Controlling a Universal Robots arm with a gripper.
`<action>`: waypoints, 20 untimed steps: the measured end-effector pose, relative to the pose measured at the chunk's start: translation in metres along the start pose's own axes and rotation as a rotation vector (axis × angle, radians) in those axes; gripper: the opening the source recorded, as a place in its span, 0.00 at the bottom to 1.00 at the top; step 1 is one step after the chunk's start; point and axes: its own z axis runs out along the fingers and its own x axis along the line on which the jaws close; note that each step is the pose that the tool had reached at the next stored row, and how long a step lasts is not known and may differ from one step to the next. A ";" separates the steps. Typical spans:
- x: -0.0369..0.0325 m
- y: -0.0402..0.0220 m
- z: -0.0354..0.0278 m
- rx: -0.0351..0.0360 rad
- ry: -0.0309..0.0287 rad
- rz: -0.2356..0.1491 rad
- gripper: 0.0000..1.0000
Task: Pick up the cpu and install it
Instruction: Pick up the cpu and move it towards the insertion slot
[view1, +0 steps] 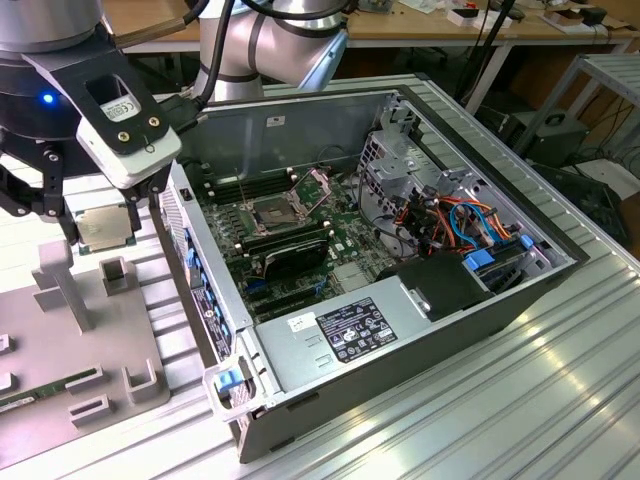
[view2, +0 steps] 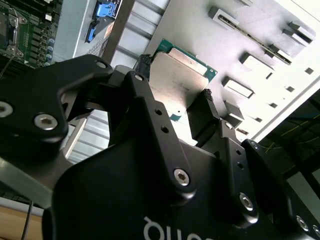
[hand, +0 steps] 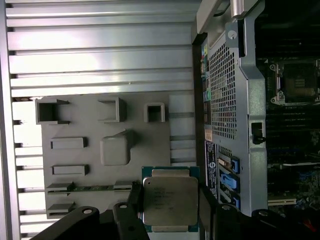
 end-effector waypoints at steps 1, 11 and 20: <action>-0.0003 0.0000 0.0000 0.0000 0.0000 0.000 0.55; -0.0139 0.0007 0.0004 0.0000 0.0001 0.000 0.55; -0.0282 0.0014 0.0008 0.0000 0.0000 0.000 0.55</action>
